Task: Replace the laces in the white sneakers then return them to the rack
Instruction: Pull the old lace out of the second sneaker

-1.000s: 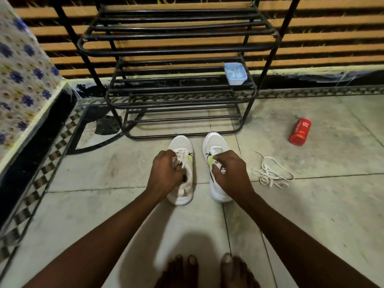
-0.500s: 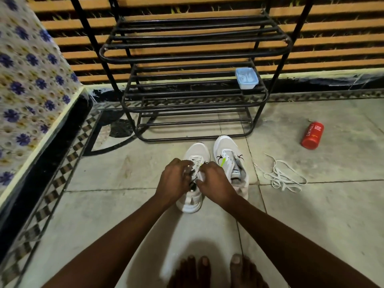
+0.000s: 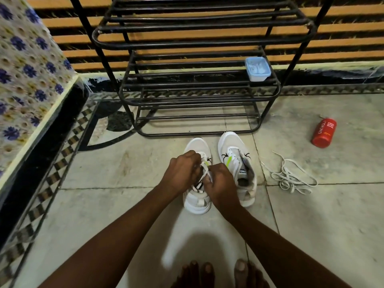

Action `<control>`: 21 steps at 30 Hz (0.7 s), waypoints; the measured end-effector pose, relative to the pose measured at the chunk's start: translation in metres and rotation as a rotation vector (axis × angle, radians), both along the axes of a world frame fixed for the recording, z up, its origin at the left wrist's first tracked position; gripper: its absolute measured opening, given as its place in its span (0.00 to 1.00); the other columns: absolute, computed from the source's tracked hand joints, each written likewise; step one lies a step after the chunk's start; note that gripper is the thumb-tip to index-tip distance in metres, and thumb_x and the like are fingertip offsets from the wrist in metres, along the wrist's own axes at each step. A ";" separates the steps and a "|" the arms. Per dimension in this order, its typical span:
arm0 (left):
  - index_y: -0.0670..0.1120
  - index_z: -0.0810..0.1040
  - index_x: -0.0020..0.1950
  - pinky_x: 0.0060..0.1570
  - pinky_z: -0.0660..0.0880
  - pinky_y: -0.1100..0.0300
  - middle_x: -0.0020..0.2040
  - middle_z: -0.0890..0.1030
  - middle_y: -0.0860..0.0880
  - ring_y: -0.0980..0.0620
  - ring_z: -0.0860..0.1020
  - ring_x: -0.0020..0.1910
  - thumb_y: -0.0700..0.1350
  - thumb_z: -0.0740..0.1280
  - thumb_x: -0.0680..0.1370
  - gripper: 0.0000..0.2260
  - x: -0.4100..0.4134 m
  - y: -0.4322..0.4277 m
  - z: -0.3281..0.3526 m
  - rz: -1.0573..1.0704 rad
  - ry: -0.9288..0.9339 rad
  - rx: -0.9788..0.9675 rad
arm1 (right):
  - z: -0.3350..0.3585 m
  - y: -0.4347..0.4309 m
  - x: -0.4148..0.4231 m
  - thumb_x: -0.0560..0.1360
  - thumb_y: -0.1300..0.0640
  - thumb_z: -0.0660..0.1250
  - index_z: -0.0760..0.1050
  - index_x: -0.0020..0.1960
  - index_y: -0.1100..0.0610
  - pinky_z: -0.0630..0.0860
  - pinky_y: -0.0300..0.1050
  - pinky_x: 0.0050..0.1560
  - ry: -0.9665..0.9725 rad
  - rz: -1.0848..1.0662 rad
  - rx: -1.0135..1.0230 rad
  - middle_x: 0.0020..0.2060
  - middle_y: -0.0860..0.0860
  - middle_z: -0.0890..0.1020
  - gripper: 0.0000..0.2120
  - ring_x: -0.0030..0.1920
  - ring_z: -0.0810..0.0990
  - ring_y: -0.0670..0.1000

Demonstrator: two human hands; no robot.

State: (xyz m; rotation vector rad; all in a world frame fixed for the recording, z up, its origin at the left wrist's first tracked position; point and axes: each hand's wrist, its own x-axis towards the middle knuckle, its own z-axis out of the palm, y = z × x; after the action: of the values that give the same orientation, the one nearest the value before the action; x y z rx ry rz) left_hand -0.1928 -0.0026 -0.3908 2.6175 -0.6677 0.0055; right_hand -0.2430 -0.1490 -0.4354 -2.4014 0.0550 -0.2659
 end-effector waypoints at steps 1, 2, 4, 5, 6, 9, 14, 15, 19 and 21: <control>0.46 0.78 0.51 0.46 0.73 0.51 0.50 0.78 0.51 0.45 0.78 0.48 0.44 0.67 0.79 0.03 0.002 0.003 -0.003 -0.013 -0.008 -0.041 | 0.000 0.001 0.000 0.72 0.66 0.69 0.79 0.48 0.67 0.74 0.54 0.52 0.002 0.001 -0.002 0.45 0.62 0.78 0.06 0.49 0.77 0.63; 0.47 0.78 0.50 0.44 0.72 0.53 0.49 0.79 0.52 0.48 0.78 0.47 0.44 0.67 0.79 0.02 0.004 0.007 -0.007 -0.021 -0.007 -0.085 | 0.000 0.001 0.001 0.72 0.66 0.70 0.79 0.48 0.67 0.74 0.54 0.52 0.005 0.006 -0.005 0.44 0.63 0.78 0.06 0.49 0.77 0.63; 0.49 0.77 0.48 0.42 0.73 0.55 0.47 0.78 0.55 0.53 0.77 0.43 0.43 0.69 0.78 0.02 0.009 0.015 -0.013 -0.024 0.019 -0.175 | -0.001 0.002 0.001 0.71 0.66 0.70 0.78 0.47 0.67 0.73 0.53 0.51 0.015 0.002 -0.015 0.44 0.63 0.78 0.06 0.48 0.77 0.62; 0.50 0.77 0.47 0.42 0.75 0.54 0.46 0.79 0.55 0.54 0.77 0.42 0.42 0.69 0.78 0.03 0.011 0.018 -0.016 -0.015 0.036 -0.216 | -0.001 0.002 0.001 0.72 0.66 0.70 0.78 0.46 0.67 0.73 0.53 0.51 0.015 -0.006 -0.017 0.44 0.62 0.78 0.05 0.48 0.77 0.62; 0.51 0.76 0.46 0.41 0.77 0.54 0.45 0.79 0.56 0.55 0.78 0.40 0.42 0.69 0.78 0.04 0.012 0.021 -0.019 0.015 0.062 -0.271 | -0.002 0.002 0.000 0.72 0.66 0.69 0.78 0.46 0.67 0.73 0.53 0.51 0.012 -0.012 -0.019 0.44 0.62 0.77 0.05 0.47 0.77 0.62; 0.51 0.76 0.43 0.38 0.79 0.61 0.43 0.84 0.57 0.59 0.83 0.37 0.41 0.69 0.78 0.06 0.011 0.020 -0.027 0.241 0.150 -0.517 | -0.003 0.002 -0.003 0.73 0.65 0.67 0.79 0.48 0.66 0.75 0.53 0.51 0.011 -0.020 -0.027 0.44 0.61 0.77 0.06 0.47 0.77 0.62; 0.43 0.77 0.41 0.46 0.83 0.43 0.38 0.84 0.44 0.44 0.85 0.41 0.39 0.71 0.74 0.04 0.011 0.007 -0.037 0.760 0.447 -0.786 | -0.007 0.003 0.001 0.72 0.64 0.66 0.80 0.51 0.65 0.76 0.53 0.52 0.034 -0.023 -0.032 0.46 0.60 0.78 0.09 0.48 0.77 0.62; 0.42 0.77 0.42 0.45 0.83 0.43 0.39 0.84 0.42 0.41 0.85 0.41 0.38 0.71 0.74 0.04 0.012 0.003 -0.035 0.751 0.481 -0.811 | -0.007 0.003 0.001 0.72 0.64 0.66 0.79 0.51 0.65 0.75 0.52 0.52 0.038 -0.029 -0.032 0.46 0.60 0.78 0.09 0.48 0.77 0.61; 0.44 0.77 0.49 0.36 0.76 0.56 0.40 0.80 0.43 0.48 0.79 0.38 0.32 0.65 0.78 0.07 0.015 -0.005 -0.017 0.479 0.589 -0.945 | -0.007 0.001 0.001 0.73 0.65 0.67 0.79 0.53 0.64 0.72 0.50 0.54 0.044 -0.017 -0.028 0.48 0.59 0.78 0.10 0.51 0.77 0.61; 0.42 0.80 0.51 0.39 0.76 0.59 0.41 0.80 0.46 0.52 0.79 0.39 0.34 0.66 0.80 0.05 0.018 -0.002 -0.013 0.367 0.607 -0.839 | -0.005 0.001 0.004 0.72 0.67 0.67 0.78 0.56 0.64 0.73 0.50 0.58 0.047 0.010 0.002 0.52 0.60 0.79 0.13 0.55 0.77 0.61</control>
State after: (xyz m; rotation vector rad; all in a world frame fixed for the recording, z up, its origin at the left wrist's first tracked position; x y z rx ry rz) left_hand -0.1747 -0.0051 -0.4039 1.7429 0.0529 -0.3131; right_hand -0.2394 -0.1477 -0.4399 -2.4051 0.0643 -0.2046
